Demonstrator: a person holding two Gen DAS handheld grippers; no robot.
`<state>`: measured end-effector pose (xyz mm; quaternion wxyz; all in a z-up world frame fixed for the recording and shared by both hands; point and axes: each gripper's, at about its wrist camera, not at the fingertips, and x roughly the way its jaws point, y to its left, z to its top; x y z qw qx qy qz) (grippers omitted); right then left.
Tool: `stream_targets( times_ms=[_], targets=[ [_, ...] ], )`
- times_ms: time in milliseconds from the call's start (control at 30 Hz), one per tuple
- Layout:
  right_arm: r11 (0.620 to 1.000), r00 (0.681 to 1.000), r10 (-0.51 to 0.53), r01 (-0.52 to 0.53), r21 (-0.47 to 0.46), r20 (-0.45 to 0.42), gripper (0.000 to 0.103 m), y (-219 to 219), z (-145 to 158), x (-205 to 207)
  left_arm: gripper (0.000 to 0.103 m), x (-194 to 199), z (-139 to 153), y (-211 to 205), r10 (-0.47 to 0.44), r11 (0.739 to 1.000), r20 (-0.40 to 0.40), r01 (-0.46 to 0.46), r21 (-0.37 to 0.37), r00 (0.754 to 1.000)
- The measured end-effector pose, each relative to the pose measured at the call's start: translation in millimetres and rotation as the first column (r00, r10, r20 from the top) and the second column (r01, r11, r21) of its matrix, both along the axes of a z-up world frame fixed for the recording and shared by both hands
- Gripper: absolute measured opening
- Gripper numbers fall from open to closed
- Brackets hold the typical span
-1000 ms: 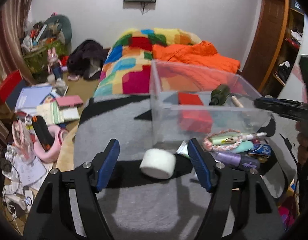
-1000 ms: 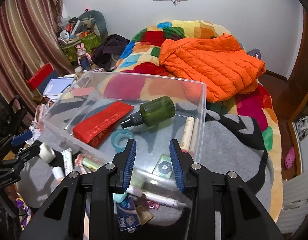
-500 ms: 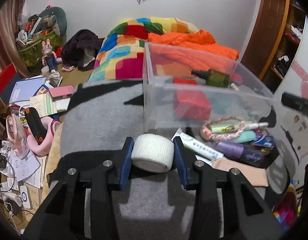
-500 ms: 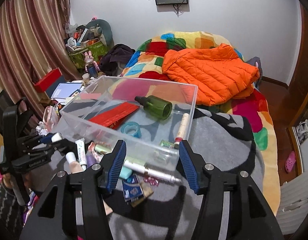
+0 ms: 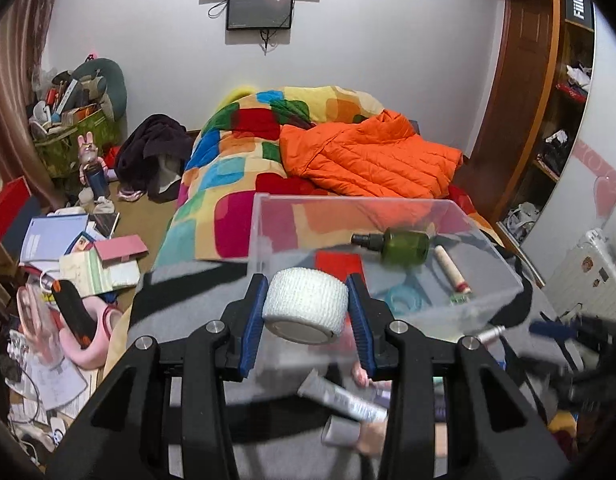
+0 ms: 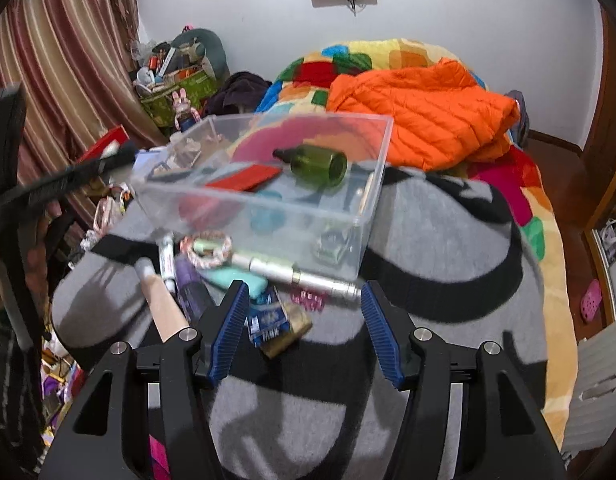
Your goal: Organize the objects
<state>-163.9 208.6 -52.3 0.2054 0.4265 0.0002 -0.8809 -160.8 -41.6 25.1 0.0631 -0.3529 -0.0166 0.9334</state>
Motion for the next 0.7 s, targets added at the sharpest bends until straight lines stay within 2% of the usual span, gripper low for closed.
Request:
stream_targets(
  times_ms=[100, 233, 400, 500, 567, 600, 700],
  targets=[
    [1.0, 1.0, 0.016, -0.016, 0.005, 0.02, 0.054, -4.4, -9.5, 1.9, 0.04, -20.1, -4.0, 6.7, 0.006, 1.0, 0.027, -0.005, -0.027, 1.0],
    [0.999, 0.999, 0.031, -0.032, 0.021, 0.028, 0.054, -11.0, -18.3, 2.3, 0.04, -38.3, -16.1, 7.5, 0.007, 1.0, 0.083, -0.006, -0.019, 0.997],
    [0.999, 0.997, 0.043, -0.045, 0.024, 0.064, 0.054, -16.8, -32.7, 3.9, 0.04, -33.3, -21.8, 9.1, 0.001, 1.0, 0.09, 0.001, -0.022, 0.996],
    [0.998, 0.997, 0.041, -0.044, 0.043, 0.063, 0.054, -21.4, -37.2, 4.4, 0.045, -22.1, -19.3, 13.2, -0.01, 0.999, 0.068, 0.012, -0.037, 0.998],
    [0.997, 0.998, 0.039, -0.042, 0.063, 0.049, 0.054, -26.2, -37.3, 5.9, 0.061, -11.8, -15.6, 16.2, -0.016, 0.998, 0.038, 0.018, -0.053, 0.999],
    [0.997, 0.998, 0.036, -0.039, 0.072, 0.045, 0.054, -28.1, -37.9, 6.0, 0.065, -6.3, -13.8, 17.7, -0.017, 0.998, 0.023, 0.018, -0.063, 1.0],
    [0.993, 1.0, 0.017, -0.018, 0.119, 0.013, 0.054, -35.7, -40.1, 7.8, 0.067, 8.6, -11.7, 17.9, -0.032, 0.998, 0.01, 0.032, -0.062, 0.999]
  ],
)
